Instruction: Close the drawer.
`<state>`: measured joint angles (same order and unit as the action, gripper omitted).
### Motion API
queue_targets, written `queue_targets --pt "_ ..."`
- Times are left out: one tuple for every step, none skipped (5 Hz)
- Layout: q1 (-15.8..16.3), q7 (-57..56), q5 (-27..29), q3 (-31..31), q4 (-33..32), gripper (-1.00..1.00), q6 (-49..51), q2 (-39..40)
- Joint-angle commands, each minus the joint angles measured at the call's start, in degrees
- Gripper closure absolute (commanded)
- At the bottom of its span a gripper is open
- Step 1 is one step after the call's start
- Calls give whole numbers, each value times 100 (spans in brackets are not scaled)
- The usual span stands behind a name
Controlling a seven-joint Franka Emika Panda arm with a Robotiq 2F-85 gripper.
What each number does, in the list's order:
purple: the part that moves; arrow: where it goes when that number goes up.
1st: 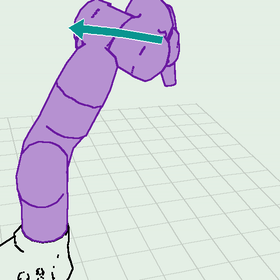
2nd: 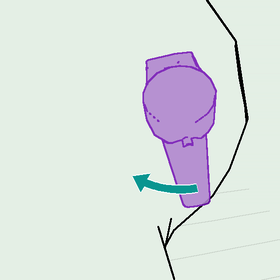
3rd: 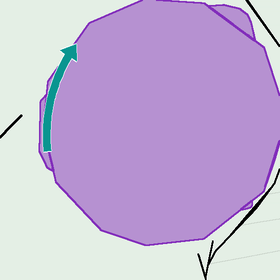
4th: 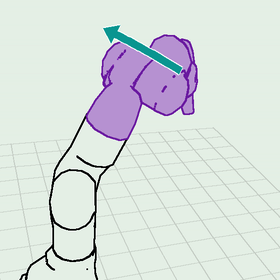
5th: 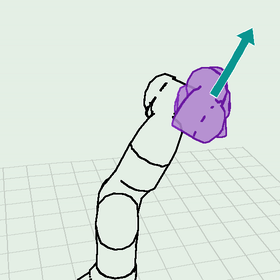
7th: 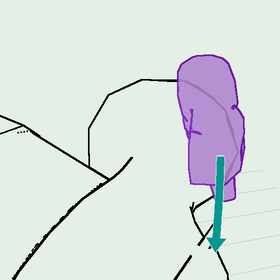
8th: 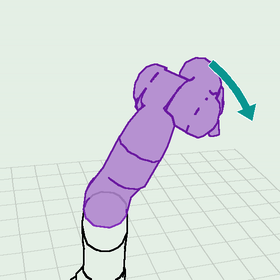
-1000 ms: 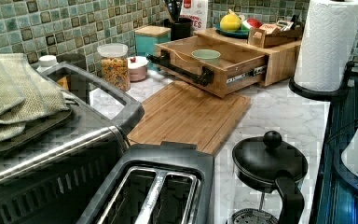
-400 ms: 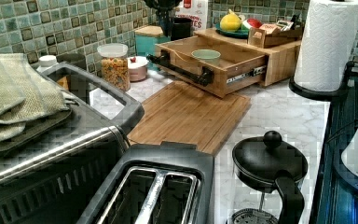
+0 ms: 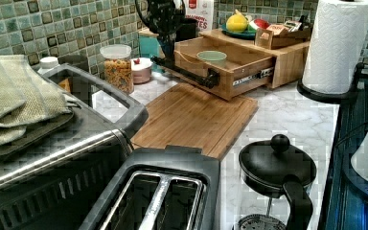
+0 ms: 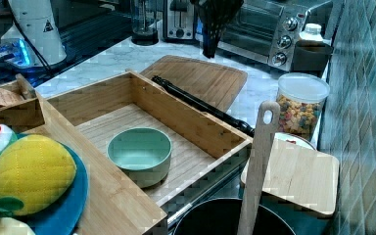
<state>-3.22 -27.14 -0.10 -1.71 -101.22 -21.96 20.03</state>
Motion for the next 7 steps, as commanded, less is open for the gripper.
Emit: queue_targets --pt "-324 -366 528 -54 494 100 -1080 194" --pt "-276 -159 323 -95 747 100 -1093 502" --pt "-265 29 277 -110 871 100 -1149 738" --pt "-226 -26 249 -184 907 100 -1354 918" --pt "-174 191 247 -229 1075 100 -1130 1117" --pt "-66 445 105 -338 1168 100 -851 1185" --pt "-84 346 85 -404 958 100 -1121 1081"
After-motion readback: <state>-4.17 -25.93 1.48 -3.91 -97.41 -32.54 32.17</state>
